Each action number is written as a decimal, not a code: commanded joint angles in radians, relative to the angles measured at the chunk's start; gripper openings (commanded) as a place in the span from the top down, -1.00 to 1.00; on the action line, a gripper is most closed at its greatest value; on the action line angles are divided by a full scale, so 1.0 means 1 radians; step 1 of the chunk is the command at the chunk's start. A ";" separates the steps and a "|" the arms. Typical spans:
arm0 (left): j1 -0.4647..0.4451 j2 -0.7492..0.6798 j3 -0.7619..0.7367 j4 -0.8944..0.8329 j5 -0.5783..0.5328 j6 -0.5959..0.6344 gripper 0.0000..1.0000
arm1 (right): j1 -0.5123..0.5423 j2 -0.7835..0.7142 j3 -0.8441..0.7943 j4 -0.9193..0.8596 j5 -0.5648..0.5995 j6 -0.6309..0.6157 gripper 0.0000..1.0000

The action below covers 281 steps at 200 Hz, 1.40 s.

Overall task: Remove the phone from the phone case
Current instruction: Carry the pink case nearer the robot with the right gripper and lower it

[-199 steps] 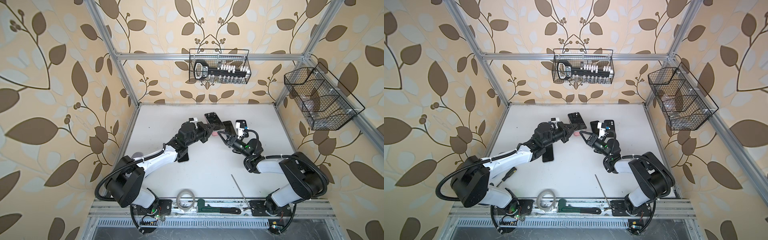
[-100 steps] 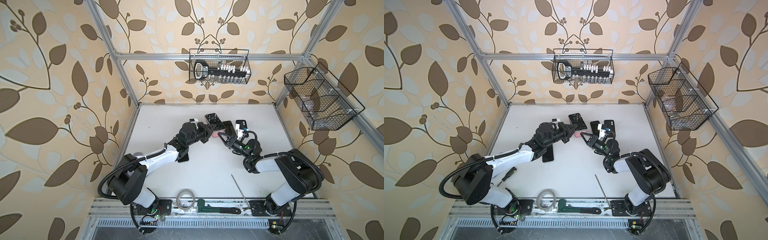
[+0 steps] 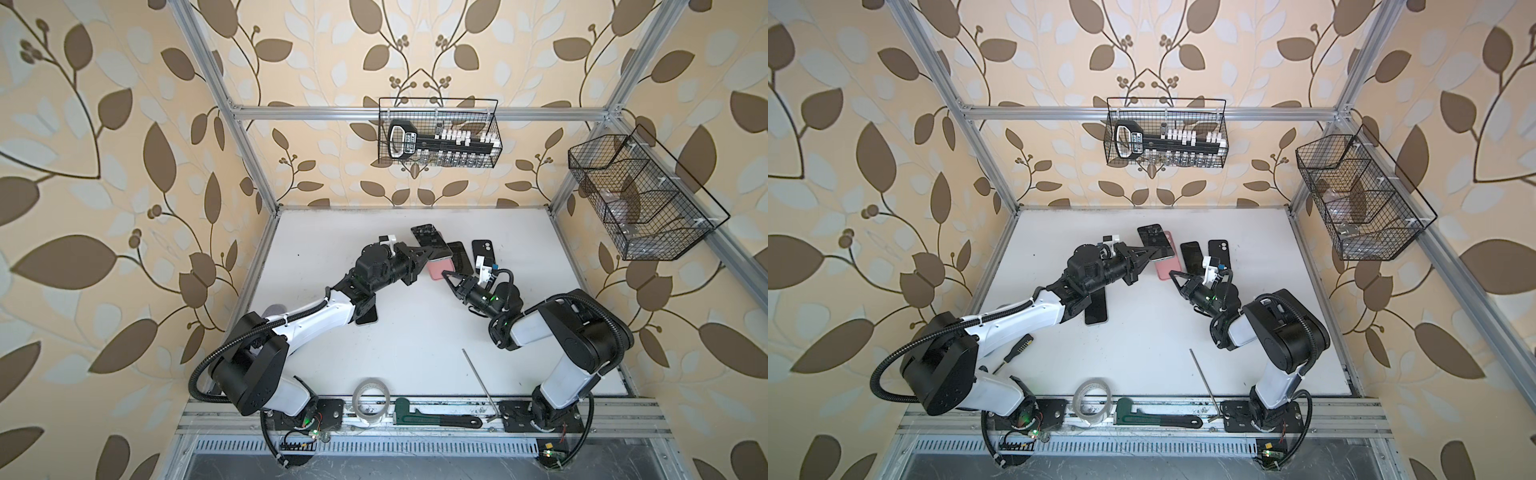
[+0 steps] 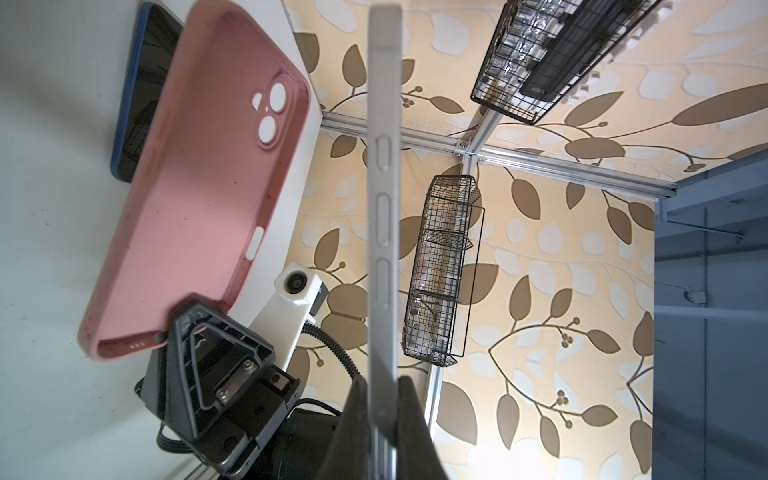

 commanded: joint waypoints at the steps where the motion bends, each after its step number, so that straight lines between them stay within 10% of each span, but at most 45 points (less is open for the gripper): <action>1: -0.014 -0.049 0.047 0.096 -0.003 0.011 1.00 | -0.005 0.008 -0.008 0.060 0.016 0.011 1.00; 78: -0.008 -0.053 0.050 0.054 -0.015 0.068 1.00 | -0.057 -0.077 -0.058 -0.007 0.007 -0.032 1.00; 281: 0.061 -0.022 0.039 0.037 0.023 0.091 1.00 | -0.450 -0.670 -0.191 -0.926 -0.147 -0.352 1.00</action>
